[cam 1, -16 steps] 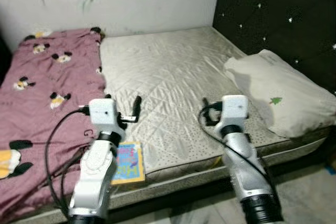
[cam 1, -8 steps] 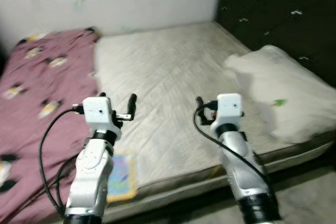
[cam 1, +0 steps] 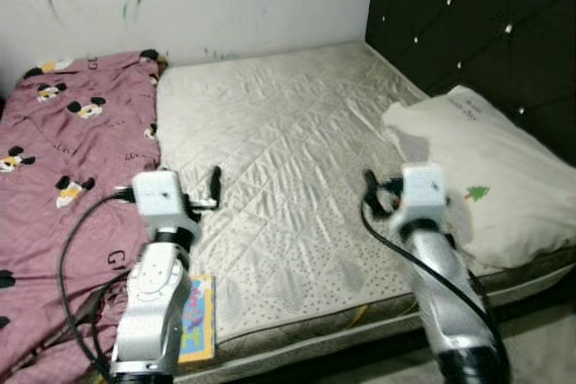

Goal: Clean up the room

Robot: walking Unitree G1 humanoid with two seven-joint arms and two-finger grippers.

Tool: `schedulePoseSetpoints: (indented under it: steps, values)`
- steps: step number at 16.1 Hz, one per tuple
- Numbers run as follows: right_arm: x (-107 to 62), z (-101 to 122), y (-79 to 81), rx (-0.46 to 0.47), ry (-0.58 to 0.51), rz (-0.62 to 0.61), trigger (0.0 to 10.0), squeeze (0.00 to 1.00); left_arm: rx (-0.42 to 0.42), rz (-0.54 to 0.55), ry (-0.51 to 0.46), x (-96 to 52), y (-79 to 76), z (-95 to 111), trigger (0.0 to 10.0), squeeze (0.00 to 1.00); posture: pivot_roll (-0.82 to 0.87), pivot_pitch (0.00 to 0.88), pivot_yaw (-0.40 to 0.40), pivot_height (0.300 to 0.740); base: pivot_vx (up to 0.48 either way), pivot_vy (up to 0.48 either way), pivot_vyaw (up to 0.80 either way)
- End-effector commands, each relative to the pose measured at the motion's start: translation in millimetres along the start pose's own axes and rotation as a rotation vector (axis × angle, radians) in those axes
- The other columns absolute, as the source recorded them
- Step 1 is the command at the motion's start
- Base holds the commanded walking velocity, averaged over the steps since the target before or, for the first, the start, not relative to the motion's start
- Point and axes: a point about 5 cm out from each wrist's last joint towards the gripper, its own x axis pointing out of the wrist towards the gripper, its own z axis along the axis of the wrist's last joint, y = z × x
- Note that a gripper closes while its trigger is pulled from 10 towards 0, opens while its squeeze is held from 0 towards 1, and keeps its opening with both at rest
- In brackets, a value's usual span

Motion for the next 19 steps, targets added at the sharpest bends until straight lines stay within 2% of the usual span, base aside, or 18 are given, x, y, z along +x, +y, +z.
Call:
schedulePoseSetpoints:
  steps: [1, 6, 8, 9, 15, 19]
  values:
    - [-2.9, 11, -0.7, 0.004, -0.043, 0.008, 10.0, 0.00, 0.025, -0.016, -0.024, -5.0, 10.0, 5, 10.0, 0.00, 0.00, 0.000, 0.040, 0.740, 0.000, 0.000, 0.00]
    - [-7.8, 11, 2.5, 0.001, -0.043, 0.045, 10.0, 0.00, 0.037, 0.005, -0.005, -12.2, 12.2, 0, 10.0, 0.00, 0.01, 0.000, 0.026, 0.740, 0.000, 0.000, 0.80]
    - [-8.7, 7, 6.1, 0.011, -0.032, 0.047, 10.0, 0.00, 0.074, 0.059, 0.003, -12.6, 18.0, -1, 10.0, 0.00, 0.01, 0.000, 0.023, 0.740, 0.000, 0.000, 0.80]
    - [-10.3, 6, 8.7, 0.026, -0.023, 0.046, 10.0, 0.00, 0.071, 0.064, 0.019, -13.2, 19.7, -3, 10.0, 0.00, 0.00, 0.000, 0.024, 0.740, 0.000, 0.000, 0.00]
    - [-17.4, 1, 8.6, 0.044, 0.014, 0.038, 10.0, 0.00, 0.034, 0.013, 0.051, -21.3, 8.1, -9, 10.0, 0.00, -0.01, 0.000, 0.024, 0.740, 0.000, 0.000, 0.00]
    - [-18.1, 3, 12.0, 0.058, 0.015, 0.058, 10.0, 0.00, 0.015, 0.005, 0.062, -25.1, 6.0, -10, 10.0, 0.00, -0.01, 0.003, 0.015, 0.740, 0.000, 0.310, 0.00]
